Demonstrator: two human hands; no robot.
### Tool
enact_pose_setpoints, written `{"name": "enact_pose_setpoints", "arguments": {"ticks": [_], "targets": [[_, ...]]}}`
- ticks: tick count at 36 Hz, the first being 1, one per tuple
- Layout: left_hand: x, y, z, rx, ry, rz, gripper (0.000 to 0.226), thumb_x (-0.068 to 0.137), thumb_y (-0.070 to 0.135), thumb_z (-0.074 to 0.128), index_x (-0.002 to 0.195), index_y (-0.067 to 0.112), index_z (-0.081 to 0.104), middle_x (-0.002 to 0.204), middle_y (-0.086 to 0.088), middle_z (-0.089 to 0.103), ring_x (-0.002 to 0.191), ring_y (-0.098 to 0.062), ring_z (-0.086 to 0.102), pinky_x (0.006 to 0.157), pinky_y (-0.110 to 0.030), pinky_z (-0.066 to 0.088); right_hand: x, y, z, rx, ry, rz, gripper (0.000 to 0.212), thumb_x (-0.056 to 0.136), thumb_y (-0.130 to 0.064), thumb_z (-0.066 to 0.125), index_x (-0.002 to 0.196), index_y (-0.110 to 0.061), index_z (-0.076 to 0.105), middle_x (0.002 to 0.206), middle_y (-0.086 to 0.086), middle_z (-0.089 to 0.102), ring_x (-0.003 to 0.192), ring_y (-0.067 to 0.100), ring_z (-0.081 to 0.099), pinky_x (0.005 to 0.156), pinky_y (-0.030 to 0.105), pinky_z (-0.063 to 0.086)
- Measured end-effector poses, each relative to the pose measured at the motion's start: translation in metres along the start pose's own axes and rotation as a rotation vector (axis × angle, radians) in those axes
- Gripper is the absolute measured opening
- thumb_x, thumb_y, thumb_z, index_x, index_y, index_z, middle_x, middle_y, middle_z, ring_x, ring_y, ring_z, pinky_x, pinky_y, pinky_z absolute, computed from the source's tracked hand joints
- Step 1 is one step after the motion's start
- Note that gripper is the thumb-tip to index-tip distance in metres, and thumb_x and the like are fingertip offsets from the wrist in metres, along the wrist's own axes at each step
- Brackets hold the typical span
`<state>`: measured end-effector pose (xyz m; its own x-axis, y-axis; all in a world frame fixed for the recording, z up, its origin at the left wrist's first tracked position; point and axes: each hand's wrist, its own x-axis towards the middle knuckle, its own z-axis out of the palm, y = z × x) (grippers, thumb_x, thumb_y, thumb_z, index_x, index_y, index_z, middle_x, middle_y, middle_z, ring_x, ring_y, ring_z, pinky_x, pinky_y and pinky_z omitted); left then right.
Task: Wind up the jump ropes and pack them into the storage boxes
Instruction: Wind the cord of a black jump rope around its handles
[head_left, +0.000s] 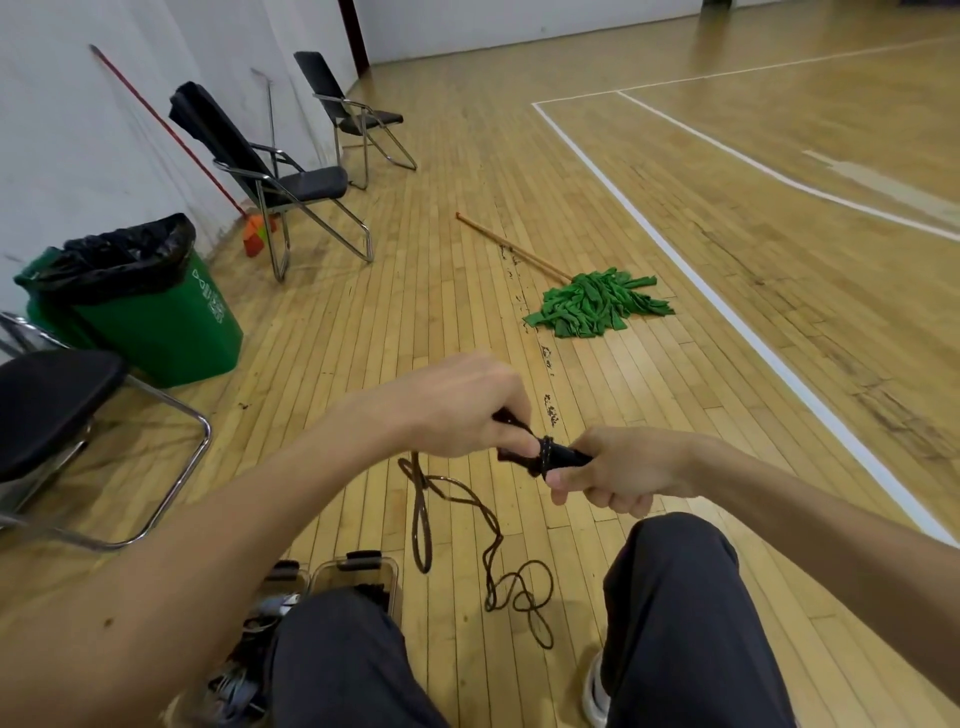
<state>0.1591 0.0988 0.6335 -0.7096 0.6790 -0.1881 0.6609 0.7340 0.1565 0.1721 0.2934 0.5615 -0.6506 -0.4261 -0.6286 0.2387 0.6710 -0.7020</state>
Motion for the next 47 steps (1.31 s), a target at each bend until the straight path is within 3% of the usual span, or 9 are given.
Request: {"name": "enact_pose_setpoints", "arguments": {"ticks": [8,12,25,31,34,36,38,43,47], "targets": [[0.009,-0.012,-0.007,-0.136,0.039,0.008,0.038,0.074,0.051,0.077,0.084,0.015,0.075,0.079,-0.003,0.071,0.074,-0.018,0.064,0.072,-0.034,0.055,-0.027,-0.009,0.011,-0.149,-0.217,-0.019,0.029,0.103,-0.039,0.054,0.101,-0.011,0.061,0.056,-0.008,0.035,0.046,0.007,0.029,0.044,0.020,0.026],[0.010,-0.015,-0.003,-0.200,0.070,0.036,0.044,0.073,0.053,0.077,0.079,0.010,0.074,0.070,-0.007,0.065,0.056,-0.007,0.048,0.055,-0.019,0.041,-0.034,-0.012,0.015,-0.158,-0.250,-0.060,0.029,0.103,-0.040,0.054,0.101,-0.012,0.062,0.058,-0.007,0.036,0.047,0.007,0.030,0.045,0.020,0.027],[0.008,-0.027,0.025,-0.391,0.106,0.026,0.079,0.069,0.074,0.054,0.070,-0.004,0.065,0.054,0.003,0.047,0.047,-0.006,0.038,0.049,-0.016,0.035,-0.047,-0.007,0.020,-0.046,-0.321,-0.301,0.032,0.098,-0.029,0.066,0.094,0.001,0.055,0.060,-0.002,0.037,0.050,0.015,0.032,0.046,0.028,0.031],[0.016,-0.022,0.044,-0.527,0.118,-0.032,0.074,0.064,0.096,0.033,0.053,0.024,0.049,0.048,0.013,0.043,0.046,-0.006,0.040,0.050,-0.016,0.034,-0.057,-0.009,0.019,-0.037,-0.225,-0.412,0.020,0.098,-0.019,0.066,0.095,-0.001,0.059,0.056,-0.005,0.043,0.046,0.013,0.038,0.045,0.024,0.037],[0.015,-0.017,0.051,-0.638,0.085,-0.057,0.061,0.081,0.077,0.050,0.062,0.019,0.050,0.057,0.010,0.049,0.049,-0.009,0.046,0.053,-0.015,0.037,-0.060,-0.011,0.016,-0.002,-0.166,-0.453,0.015,0.096,-0.014,0.067,0.095,-0.001,0.061,0.052,-0.006,0.042,0.043,0.013,0.036,0.043,0.023,0.034],[0.012,-0.013,0.055,-0.651,0.076,-0.057,0.029,0.097,0.033,0.059,0.076,0.014,0.056,0.071,-0.003,0.057,0.061,-0.006,0.053,0.060,-0.016,0.045,-0.060,-0.013,0.012,0.030,-0.114,-0.475,0.010,0.096,-0.013,0.069,0.091,-0.006,0.064,0.051,-0.004,0.041,0.041,0.013,0.035,0.041,0.022,0.033],[0.011,-0.008,0.057,-0.679,0.062,-0.084,0.024,0.102,0.008,0.049,0.080,0.014,0.055,0.077,-0.006,0.055,0.066,-0.006,0.050,0.063,-0.012,0.044,-0.061,-0.015,0.008,0.059,-0.069,-0.502,0.011,0.095,-0.015,0.070,0.084,-0.015,0.066,0.051,0.001,0.040,0.041,0.014,0.034,0.041,0.021,0.032],[0.022,0.012,0.067,-0.706,0.068,-0.188,0.022,0.105,0.006,0.041,0.093,0.008,0.060,0.080,-0.005,0.052,0.068,-0.012,0.047,0.056,-0.005,0.041,-0.064,-0.015,-0.001,0.090,0.048,-0.518,0.013,0.094,-0.012,0.069,0.083,-0.011,0.064,0.048,-0.004,0.040,0.040,0.012,0.034,0.040,0.022,0.030],[0.026,0.024,0.069,-0.790,0.070,-0.167,0.030,0.107,0.012,0.038,0.081,0.018,0.051,0.064,-0.002,0.043,0.046,-0.004,0.034,0.043,-0.018,0.032,-0.063,-0.011,-0.006,0.121,0.118,-0.501,0.011,0.094,-0.012,0.070,0.084,-0.006,0.069,0.050,-0.001,0.041,0.042,0.014,0.034,0.040,0.023,0.030]]}}
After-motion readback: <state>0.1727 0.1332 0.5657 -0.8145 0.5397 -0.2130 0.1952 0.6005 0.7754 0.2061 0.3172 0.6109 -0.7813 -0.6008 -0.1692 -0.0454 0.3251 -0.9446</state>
